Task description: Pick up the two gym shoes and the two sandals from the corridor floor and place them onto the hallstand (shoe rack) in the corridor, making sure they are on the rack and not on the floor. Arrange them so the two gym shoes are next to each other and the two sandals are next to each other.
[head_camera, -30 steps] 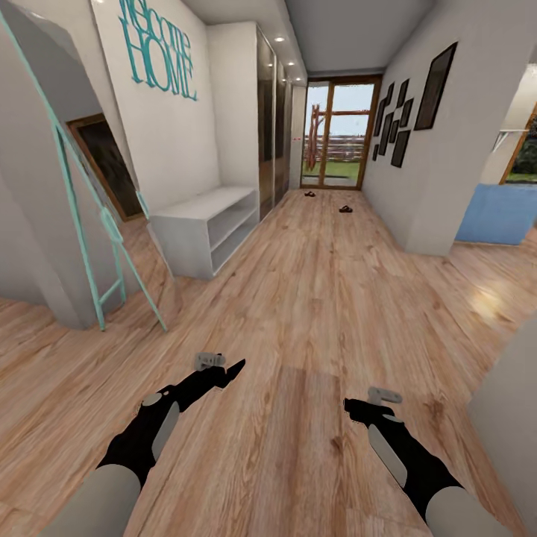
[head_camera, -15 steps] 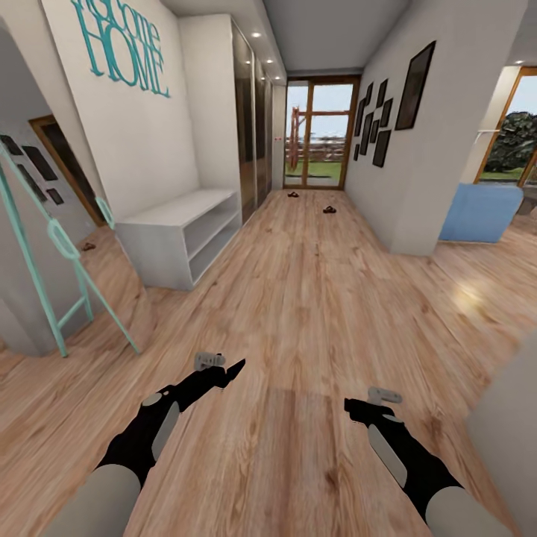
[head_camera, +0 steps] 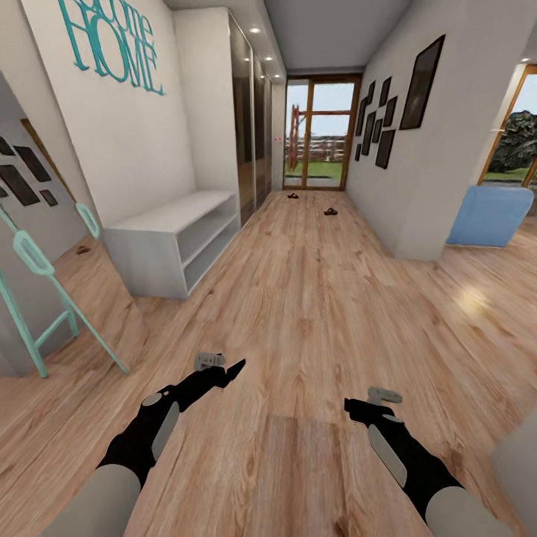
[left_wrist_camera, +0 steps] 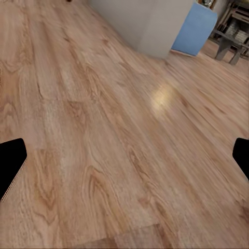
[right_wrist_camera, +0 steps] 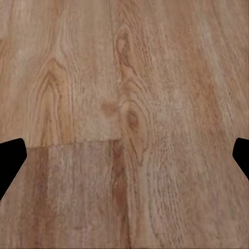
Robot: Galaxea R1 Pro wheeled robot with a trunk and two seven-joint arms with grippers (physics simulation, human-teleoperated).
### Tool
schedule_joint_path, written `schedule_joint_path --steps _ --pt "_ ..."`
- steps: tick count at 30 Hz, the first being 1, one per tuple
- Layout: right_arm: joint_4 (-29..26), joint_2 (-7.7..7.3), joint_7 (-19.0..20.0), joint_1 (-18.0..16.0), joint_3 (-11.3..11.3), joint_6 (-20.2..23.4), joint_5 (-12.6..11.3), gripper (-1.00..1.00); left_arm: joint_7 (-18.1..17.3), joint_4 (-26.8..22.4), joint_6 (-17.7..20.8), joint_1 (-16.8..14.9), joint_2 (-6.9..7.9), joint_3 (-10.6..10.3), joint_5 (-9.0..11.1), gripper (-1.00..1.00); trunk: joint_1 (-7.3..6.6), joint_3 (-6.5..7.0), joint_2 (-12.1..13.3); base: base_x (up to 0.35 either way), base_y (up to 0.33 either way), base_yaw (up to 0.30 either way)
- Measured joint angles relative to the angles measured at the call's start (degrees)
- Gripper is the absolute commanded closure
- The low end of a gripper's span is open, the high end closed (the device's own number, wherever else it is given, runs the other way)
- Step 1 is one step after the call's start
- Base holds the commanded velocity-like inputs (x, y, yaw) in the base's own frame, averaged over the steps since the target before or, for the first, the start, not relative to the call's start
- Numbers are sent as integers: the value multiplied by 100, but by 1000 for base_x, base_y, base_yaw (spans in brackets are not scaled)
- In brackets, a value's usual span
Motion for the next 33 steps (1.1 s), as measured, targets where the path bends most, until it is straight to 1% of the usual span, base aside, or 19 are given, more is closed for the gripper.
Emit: schedule_joint_path --steps 6,10,33 --pt "1 -1 0 0 0 0 0 -100 0 2 0 0 -1 0 0 -100 0 0 0 348 0 -167" --pt "0 2 0 0 0 0 0 -100 0 2 0 0 2 0 0 -100 0 0 0 348 0 -72" --pt "2 4 0 0 9 0 0 -100 0 4 0 0 3 0 0 -100 0 0 0 348 0 -4"
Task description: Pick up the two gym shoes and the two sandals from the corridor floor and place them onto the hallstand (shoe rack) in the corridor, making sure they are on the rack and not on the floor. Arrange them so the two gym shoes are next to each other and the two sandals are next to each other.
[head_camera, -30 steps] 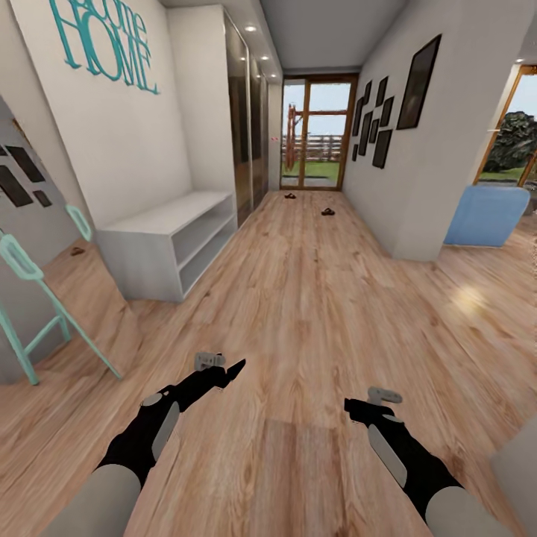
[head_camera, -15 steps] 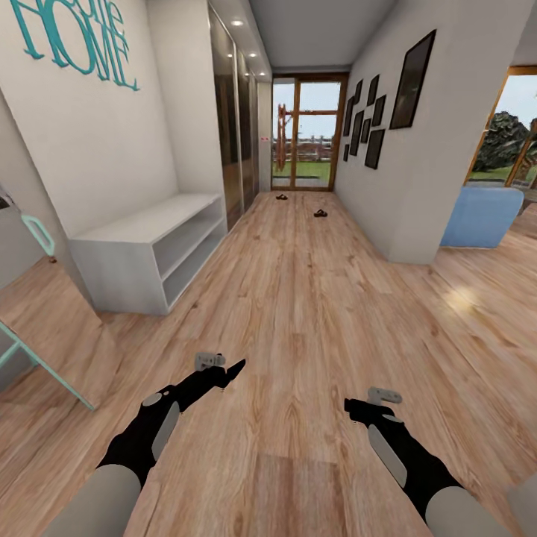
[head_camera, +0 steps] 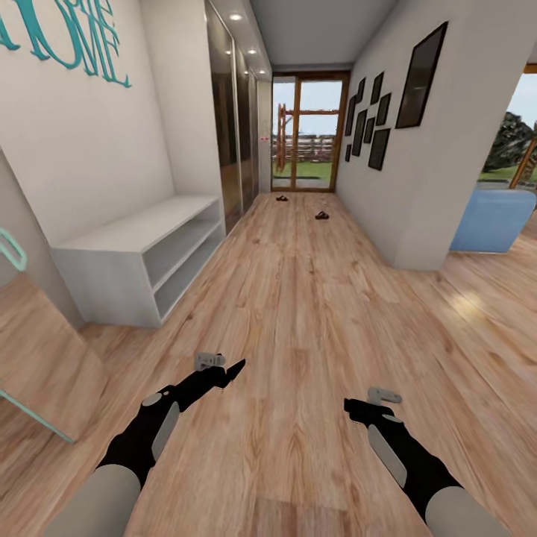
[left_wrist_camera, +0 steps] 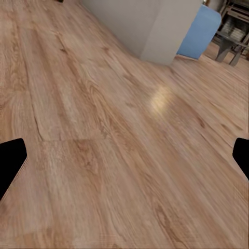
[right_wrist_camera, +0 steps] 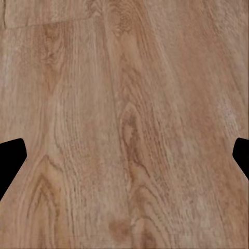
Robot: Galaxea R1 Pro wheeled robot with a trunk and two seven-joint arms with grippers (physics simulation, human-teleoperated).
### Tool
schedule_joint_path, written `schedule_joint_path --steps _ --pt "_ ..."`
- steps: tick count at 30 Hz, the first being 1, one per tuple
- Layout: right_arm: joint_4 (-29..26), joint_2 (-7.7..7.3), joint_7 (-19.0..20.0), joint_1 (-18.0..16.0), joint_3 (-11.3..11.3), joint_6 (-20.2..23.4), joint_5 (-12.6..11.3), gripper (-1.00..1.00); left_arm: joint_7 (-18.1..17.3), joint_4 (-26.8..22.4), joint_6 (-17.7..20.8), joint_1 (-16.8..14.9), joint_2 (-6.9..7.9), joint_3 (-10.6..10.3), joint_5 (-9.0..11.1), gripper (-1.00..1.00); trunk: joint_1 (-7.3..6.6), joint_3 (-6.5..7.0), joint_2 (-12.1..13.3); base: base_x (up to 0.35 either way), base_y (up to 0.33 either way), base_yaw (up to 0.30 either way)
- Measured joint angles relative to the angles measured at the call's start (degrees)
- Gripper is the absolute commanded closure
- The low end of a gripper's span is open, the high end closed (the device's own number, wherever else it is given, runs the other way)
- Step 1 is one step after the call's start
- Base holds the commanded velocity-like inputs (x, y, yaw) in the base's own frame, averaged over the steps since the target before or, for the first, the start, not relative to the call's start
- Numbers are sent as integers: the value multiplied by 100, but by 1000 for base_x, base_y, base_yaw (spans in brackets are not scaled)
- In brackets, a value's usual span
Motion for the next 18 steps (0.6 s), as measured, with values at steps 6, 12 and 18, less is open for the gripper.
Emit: schedule_joint_path --steps 6,12,18 --pt "0 3 0 0 0 0 0 -100 0 0 0 1 -3 0 0 -100 0 0 0 348 0 0" --pt "0 4 0 0 0 0 0 -100 0 1 0 0 -2 0 0 -100 0 0 0 348 0 0" --pt "0 4 0 0 0 0 4 -100 0 3 0 0 -1 0 0 -100 0 0 0 348 0 0"
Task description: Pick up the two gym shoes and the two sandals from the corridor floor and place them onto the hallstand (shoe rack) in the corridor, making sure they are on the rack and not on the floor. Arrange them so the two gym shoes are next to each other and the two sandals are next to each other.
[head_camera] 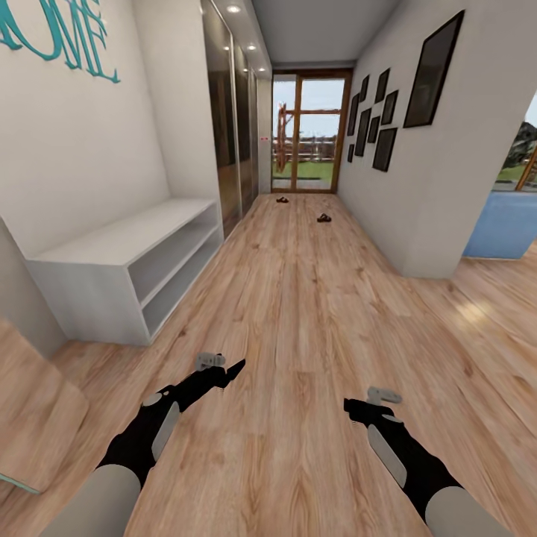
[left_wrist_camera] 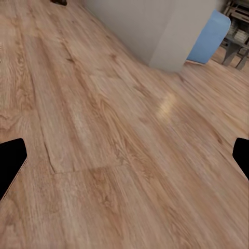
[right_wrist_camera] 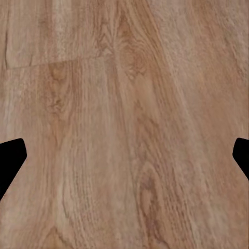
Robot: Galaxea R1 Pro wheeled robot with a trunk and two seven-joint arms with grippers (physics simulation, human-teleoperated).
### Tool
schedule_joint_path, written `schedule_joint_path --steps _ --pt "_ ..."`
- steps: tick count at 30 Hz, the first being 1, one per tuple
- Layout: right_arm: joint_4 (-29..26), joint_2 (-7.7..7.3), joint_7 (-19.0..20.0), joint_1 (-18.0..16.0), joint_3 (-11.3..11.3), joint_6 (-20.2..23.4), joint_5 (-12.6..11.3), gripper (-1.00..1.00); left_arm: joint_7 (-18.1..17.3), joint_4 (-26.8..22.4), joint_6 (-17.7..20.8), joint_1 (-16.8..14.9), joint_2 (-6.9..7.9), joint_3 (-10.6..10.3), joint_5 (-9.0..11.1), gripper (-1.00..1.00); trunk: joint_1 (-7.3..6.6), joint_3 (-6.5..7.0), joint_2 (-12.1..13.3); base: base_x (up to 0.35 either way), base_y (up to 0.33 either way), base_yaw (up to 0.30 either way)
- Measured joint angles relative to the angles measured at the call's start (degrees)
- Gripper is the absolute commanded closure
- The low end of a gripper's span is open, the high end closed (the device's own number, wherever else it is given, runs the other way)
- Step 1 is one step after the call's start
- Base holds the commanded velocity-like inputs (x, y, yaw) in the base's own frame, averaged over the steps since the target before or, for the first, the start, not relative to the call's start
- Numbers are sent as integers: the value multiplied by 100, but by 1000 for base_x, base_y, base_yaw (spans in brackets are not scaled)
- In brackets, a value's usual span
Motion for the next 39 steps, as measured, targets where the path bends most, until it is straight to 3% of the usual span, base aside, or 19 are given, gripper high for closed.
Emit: schedule_joint_path --steps 39 --pt "-2 9 8 0 -2 0 5 -100 0 -3 0 0 -4 0 0 -100 0 0 0 348 0 0"
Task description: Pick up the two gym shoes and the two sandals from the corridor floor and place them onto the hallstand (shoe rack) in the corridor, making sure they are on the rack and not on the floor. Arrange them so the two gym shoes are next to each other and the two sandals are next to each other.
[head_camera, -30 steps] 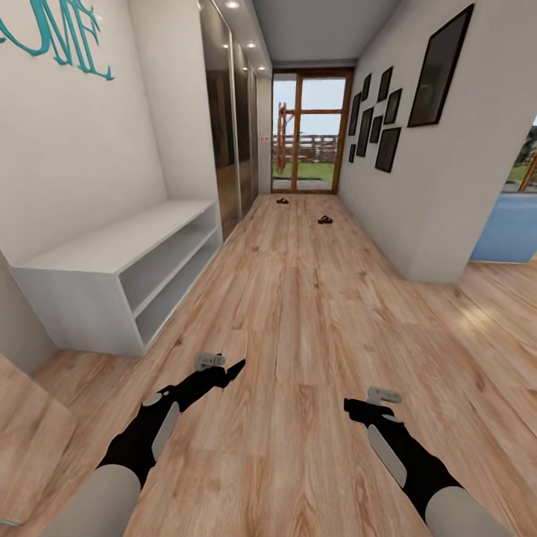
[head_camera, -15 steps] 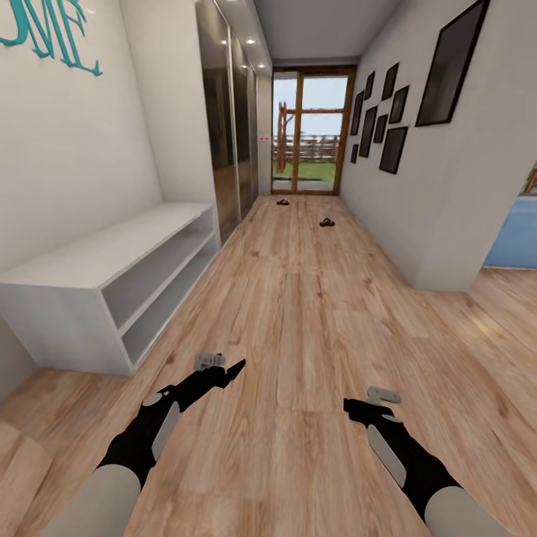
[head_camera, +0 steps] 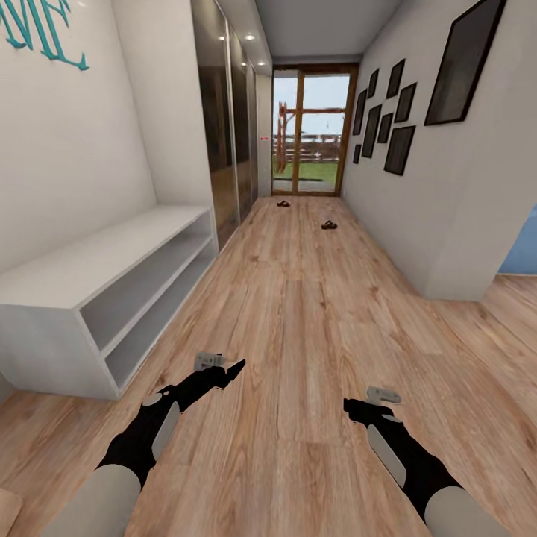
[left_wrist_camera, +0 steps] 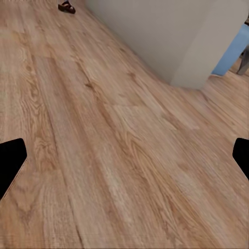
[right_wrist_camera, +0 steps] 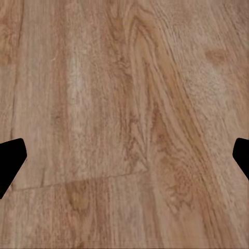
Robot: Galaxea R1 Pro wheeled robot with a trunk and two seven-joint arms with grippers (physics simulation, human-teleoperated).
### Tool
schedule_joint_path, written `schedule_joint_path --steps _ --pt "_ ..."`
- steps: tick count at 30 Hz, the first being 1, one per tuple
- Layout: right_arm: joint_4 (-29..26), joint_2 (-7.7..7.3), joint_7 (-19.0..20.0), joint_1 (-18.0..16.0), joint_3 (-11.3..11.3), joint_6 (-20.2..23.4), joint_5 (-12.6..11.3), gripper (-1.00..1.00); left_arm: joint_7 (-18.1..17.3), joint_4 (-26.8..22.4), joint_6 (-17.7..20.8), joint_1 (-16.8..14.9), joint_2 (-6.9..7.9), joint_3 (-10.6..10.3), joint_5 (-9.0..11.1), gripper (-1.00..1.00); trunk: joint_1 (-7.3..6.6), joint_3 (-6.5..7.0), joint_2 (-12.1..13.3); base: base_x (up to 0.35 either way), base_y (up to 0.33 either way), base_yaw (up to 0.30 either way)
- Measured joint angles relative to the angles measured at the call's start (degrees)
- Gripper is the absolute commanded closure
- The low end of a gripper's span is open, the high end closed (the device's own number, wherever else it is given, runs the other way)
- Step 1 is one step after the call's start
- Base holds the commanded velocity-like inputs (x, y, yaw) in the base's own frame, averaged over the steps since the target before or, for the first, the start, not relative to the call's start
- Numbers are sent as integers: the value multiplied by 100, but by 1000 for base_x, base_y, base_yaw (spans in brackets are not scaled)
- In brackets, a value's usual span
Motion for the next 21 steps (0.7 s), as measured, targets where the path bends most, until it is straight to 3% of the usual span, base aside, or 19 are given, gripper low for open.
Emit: schedule_joint_path --steps 21 --pt "-6 0 0 0 -1 0 0 -100 0 1 0 0 -2 0 0 -100 0 0 0 348 0 0"
